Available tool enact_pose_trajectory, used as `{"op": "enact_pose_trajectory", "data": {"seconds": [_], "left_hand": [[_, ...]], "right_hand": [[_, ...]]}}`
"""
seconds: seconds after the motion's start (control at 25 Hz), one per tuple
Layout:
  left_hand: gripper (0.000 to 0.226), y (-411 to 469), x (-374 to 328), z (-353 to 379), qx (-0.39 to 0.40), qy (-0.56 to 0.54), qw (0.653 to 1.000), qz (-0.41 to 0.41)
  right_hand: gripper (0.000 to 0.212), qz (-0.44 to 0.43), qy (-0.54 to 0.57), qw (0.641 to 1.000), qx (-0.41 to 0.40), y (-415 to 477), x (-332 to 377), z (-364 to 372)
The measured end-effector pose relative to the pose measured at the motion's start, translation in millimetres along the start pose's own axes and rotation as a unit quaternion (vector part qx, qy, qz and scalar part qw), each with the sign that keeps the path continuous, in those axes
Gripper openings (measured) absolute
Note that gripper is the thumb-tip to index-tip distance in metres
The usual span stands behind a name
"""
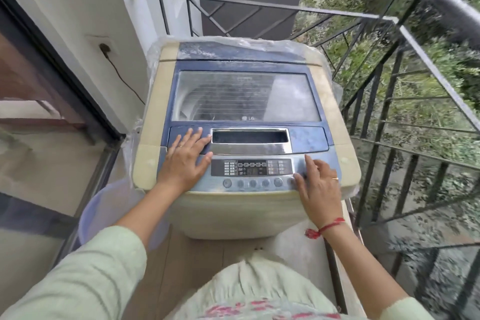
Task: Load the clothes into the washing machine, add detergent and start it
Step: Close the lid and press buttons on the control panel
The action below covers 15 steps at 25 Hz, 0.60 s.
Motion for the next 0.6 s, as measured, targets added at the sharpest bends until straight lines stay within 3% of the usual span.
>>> {"op": "enact_pose_trajectory", "data": {"seconds": [0.16,0.36,0.52,0.6], "left_hand": [[0.062,-1.2,-1.8,-1.1,-0.003,-0.01,1.0,0.005],[0.059,-1.2,-2.3,-0.5,-0.002,-0.008,1.0,0.008],[0.058,0.0,-2.8,-2.0,-0.007,-0.008,1.0,0.011],[0.057,0.7,-2.3,-1.5,-0.008,-0.008,1.0,0.014]], "right_hand": [[0.061,-0.005,-0.085,0.996,0.006,-9.0,-7.5,6.0],[0.063,-0.053,-0.097,0.994,0.026,-16.9,0.6,11.7],[0.068,0.045,-0.135,0.99,0.026,-25.4,-32.5,2.9],[0.067,0.054,-0.134,0.989,0.021,-29.5,-36.5,-2.3]]}}
Point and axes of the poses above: each hand's wrist, its own y-axis towards the middle knuckle, its own z-axis out of the palm, x = y × z, the point moved 10 cm from there along y, towards the middle knuckle, and after that the axes turned 3 degrees about z, right-handed, at the moved point
